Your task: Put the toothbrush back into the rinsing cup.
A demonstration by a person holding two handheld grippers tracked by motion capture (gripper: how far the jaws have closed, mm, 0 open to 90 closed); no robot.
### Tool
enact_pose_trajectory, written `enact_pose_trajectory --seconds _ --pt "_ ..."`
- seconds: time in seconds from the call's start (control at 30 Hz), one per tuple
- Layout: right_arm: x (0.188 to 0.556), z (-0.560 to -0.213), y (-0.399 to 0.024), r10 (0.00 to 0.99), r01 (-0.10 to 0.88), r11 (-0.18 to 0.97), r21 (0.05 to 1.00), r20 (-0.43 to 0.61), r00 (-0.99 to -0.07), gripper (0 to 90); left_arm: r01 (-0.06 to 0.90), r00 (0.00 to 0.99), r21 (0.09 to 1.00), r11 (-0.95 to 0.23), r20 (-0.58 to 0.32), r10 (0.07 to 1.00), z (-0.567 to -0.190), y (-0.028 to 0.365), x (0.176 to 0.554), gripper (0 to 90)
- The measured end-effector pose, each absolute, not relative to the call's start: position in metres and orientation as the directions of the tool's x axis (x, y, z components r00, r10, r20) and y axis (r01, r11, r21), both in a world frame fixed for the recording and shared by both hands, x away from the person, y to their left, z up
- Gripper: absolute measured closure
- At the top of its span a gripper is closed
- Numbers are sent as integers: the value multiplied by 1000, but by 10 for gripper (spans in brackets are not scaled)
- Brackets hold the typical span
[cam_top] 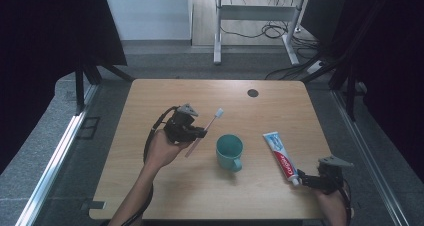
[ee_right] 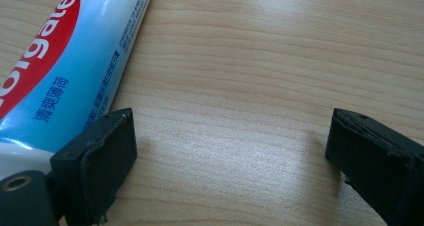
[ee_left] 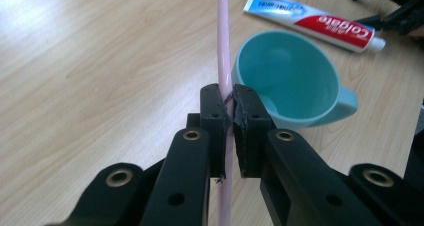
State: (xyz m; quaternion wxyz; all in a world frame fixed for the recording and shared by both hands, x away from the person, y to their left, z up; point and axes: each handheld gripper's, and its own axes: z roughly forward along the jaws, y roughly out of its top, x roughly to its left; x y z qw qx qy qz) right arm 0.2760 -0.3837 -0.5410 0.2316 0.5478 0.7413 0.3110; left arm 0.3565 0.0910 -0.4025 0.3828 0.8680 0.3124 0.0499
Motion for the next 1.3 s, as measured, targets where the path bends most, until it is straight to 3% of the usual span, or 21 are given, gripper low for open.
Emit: enact_pose_trajectory --seconds 0.4,1.3 --pt "276 -541 -384 956 669 205 715 -1 -292 56 436 825 749 -499 -111 553 -391 76 355 842" --pt "277 -541 -384 955 668 210 714 -4 -296 56 371 844 825 -425 -109 525 -384 38 365 843"
